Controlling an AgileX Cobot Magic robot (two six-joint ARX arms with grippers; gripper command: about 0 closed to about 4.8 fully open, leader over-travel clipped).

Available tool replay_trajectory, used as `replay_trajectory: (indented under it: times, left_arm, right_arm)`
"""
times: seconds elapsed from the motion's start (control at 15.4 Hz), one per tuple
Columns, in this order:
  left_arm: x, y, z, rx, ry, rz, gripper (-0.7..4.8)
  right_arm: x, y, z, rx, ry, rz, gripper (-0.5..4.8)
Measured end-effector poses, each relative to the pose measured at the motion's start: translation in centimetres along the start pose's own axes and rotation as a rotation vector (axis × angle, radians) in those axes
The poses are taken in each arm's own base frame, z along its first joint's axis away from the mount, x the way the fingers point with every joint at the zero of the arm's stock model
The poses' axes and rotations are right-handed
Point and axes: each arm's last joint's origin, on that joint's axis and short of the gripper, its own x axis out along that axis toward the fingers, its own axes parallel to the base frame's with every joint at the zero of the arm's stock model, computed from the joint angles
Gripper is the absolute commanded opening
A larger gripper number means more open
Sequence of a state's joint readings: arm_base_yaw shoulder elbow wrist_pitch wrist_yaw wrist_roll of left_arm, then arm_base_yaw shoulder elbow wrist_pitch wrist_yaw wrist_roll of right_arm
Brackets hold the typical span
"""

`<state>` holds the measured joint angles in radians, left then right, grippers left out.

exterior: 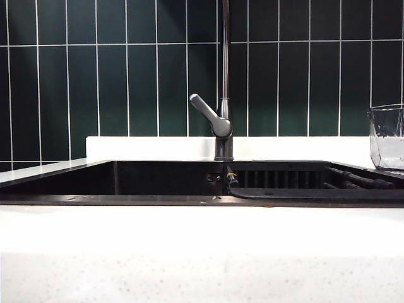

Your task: Pick up the mug next to the sink, go to the faucet to get some water, pour the water into the sink, and finally put the mug back to its place.

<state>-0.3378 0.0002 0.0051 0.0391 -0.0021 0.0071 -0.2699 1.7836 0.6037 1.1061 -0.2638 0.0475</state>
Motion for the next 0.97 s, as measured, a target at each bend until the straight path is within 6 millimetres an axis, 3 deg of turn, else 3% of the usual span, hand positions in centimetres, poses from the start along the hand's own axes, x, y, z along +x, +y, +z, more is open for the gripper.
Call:
replay_trajectory:
  times: [0.32, 0.58, 0.71, 0.84, 0.97]
  left_arm:
    - [0.0, 0.0, -0.06, 0.0, 0.006, -0.001, -0.05]
    - [0.0, 0.0, -0.06, 0.0, 0.006, -0.001, -0.05]
    - [0.0, 0.0, -0.07, 0.0, 0.007, -0.001, -0.05]
    - [0.0, 0.0, -0.06, 0.0, 0.006, -0.001, -0.05]
    - [0.0, 0.0, -0.09, 0.0, 0.01, -0.001, -0.05]
  right_arm:
    - [-0.01, 0.0, 0.0, 0.001, 0.0, 0.0, -0.01]
    - [-0.01, 0.0, -0.01, 0.001, 0.001, -0.001, 0.64]
    - [-0.01, 0.0, -0.07, 0.002, 0.007, -0.001, 0.69]
    - [-0.01, -0.01, -0.19, 0.001, 0.019, -0.002, 1.17]
    - [-0.01, -0.04, -0.22, -0.011, 0.022, -0.011, 1.17]
